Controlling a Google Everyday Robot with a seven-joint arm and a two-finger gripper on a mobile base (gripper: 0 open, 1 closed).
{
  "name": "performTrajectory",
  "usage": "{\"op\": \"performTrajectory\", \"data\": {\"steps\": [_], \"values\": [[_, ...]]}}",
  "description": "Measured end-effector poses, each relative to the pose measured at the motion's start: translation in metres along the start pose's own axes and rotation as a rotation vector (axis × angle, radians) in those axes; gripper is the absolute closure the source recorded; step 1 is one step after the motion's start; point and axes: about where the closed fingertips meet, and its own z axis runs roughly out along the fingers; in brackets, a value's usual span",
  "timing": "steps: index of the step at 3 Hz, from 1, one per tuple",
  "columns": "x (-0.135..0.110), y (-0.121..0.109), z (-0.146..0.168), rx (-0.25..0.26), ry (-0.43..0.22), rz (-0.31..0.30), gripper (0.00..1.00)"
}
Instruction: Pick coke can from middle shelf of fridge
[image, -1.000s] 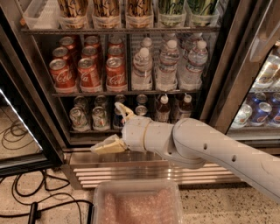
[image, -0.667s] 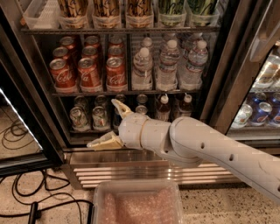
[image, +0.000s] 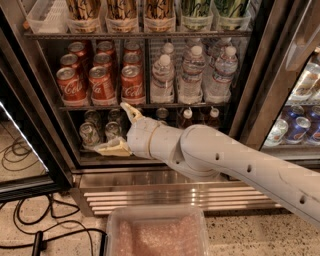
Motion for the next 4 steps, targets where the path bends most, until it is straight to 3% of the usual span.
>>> {"op": "performTrajectory", "data": {"steps": [1, 2, 4], "values": [[-0.0005, -0.0060, 0.0124, 0.024, 0.019, 0.011, 0.25], [-0.0006, -0.0058, 0.0134, 0.025, 0.019, 0.010, 0.18], [-0.0007, -0.0069, 0.0184, 0.044, -0.006, 0.019, 0.24]]}}
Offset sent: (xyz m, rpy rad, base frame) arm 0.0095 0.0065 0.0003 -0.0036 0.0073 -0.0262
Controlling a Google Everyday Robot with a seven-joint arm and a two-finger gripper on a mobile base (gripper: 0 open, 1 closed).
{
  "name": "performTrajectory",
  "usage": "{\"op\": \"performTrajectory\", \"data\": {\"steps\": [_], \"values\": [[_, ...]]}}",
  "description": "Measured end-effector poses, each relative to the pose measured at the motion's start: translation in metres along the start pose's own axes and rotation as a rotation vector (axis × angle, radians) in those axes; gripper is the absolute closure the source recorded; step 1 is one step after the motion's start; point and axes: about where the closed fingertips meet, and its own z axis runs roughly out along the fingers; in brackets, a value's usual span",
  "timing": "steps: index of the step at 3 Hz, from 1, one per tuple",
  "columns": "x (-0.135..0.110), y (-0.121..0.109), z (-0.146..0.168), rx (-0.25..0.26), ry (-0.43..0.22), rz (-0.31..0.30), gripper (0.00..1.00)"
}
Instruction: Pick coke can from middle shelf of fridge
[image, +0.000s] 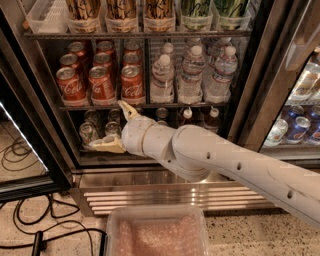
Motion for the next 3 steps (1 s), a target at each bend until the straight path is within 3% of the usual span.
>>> {"op": "performTrajectory", "data": {"steps": [3], "values": [[-0.009, -0.013, 0.031, 0.031, -0.062, -0.008, 0.40]]}}
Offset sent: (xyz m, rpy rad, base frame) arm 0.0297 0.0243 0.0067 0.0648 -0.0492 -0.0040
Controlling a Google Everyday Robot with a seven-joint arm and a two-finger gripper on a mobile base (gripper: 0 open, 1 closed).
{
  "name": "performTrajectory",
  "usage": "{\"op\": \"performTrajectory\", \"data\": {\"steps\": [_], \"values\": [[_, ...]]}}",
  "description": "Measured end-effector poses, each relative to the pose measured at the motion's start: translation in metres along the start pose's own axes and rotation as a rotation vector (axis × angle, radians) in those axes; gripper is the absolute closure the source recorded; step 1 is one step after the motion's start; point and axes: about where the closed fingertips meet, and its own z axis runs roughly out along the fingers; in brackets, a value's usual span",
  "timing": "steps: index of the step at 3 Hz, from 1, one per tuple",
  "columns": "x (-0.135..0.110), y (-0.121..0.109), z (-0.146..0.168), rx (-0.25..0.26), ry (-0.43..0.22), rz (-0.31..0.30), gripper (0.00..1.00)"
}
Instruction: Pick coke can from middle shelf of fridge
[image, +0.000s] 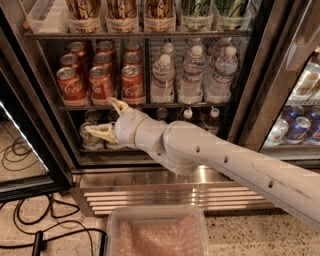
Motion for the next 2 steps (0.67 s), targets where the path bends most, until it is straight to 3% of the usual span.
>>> {"op": "performTrajectory", "data": {"steps": [2], "values": [[0.0017, -0.0134, 0.0135, 0.032, 0.008, -0.007, 0.40]]}}
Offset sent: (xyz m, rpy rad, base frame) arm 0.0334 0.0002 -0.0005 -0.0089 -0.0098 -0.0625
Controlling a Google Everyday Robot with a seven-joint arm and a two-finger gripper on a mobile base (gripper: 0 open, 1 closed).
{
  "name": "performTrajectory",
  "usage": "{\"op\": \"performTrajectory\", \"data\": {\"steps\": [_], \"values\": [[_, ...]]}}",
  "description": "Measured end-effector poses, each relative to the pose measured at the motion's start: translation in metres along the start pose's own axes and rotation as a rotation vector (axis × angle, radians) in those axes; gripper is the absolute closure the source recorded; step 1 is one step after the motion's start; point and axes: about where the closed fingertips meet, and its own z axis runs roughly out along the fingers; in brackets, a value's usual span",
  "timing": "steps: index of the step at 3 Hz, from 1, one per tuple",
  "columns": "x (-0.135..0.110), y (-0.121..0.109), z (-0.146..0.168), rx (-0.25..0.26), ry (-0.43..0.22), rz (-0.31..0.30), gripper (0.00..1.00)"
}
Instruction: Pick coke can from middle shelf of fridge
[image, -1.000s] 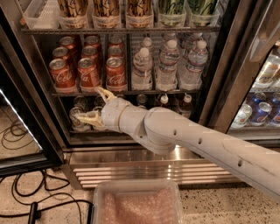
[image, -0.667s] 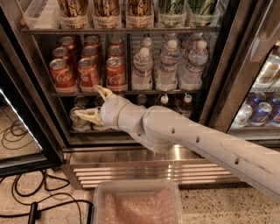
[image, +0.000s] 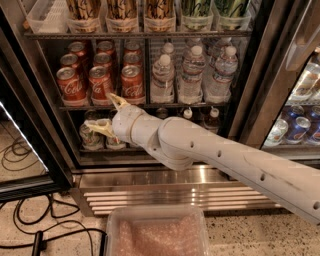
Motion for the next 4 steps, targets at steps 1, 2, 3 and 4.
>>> {"op": "performTrajectory", "data": {"steps": [1, 2, 3, 4], "values": [[0.006, -0.007, 0.005, 0.012, 0.007, 0.016, 0.48], [0.011, -0.017, 0.008, 0.027, 0.010, 0.024, 0.50], [0.010, -0.029, 0.008, 0.051, 0.006, 0.021, 0.49], [0.010, -0.039, 0.009, 0.074, 0.005, 0.017, 0.48]]}}
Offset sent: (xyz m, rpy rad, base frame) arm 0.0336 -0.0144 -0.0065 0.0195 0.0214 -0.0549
